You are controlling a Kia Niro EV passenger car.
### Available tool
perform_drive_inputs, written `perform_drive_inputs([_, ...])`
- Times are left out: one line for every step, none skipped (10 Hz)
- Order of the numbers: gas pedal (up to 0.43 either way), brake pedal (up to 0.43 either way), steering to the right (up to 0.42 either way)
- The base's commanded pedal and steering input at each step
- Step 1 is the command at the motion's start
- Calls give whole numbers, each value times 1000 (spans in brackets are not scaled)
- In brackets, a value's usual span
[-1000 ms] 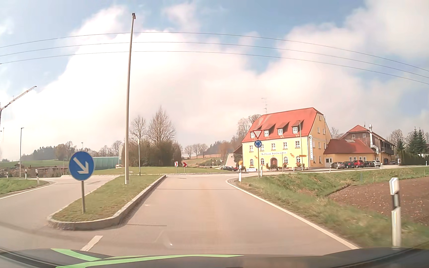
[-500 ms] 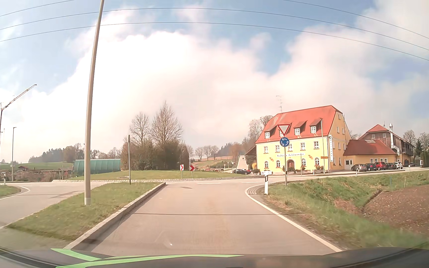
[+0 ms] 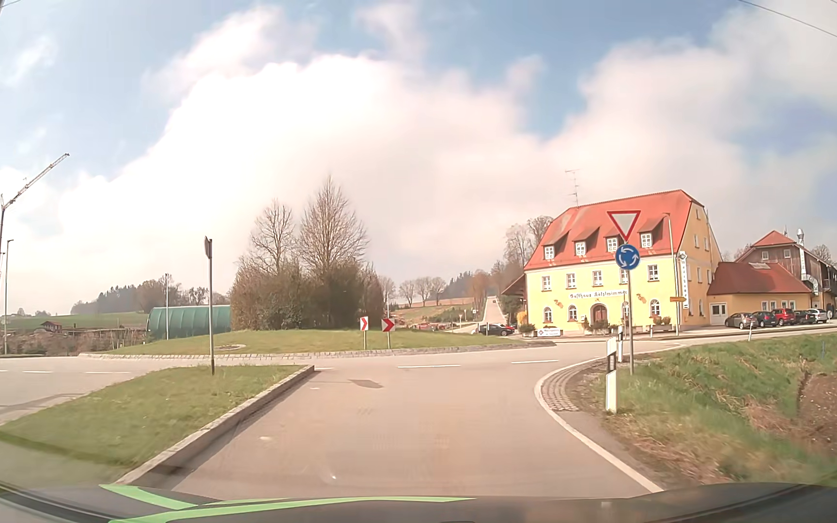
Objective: Follow the waypoints while adhering to traffic rules and regulations
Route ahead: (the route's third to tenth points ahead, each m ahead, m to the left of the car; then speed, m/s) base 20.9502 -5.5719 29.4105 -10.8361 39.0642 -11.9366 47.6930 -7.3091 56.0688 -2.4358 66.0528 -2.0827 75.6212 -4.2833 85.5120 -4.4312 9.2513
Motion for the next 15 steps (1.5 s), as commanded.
perform_drive_inputs([0, 159, 11])
perform_drive_inputs([0, 146, 21])
perform_drive_inputs([0, 128, 34])
perform_drive_inputs([0, 116, 50])
perform_drive_inputs([0, 79, 70])
perform_drive_inputs([0, 0, 91])
perform_drive_inputs([0, 0, 109])
perform_drive_inputs([0, 0, 119])
perform_drive_inputs([0, 0, 130])
perform_drive_inputs([0, 0, 140])
perform_drive_inputs([0, 0, 149])
perform_drive_inputs([0, 0, 156])
perform_drive_inputs([8, 0, 163])
perform_drive_inputs([39, 0, 169])
perform_drive_inputs([59, 0, 174])
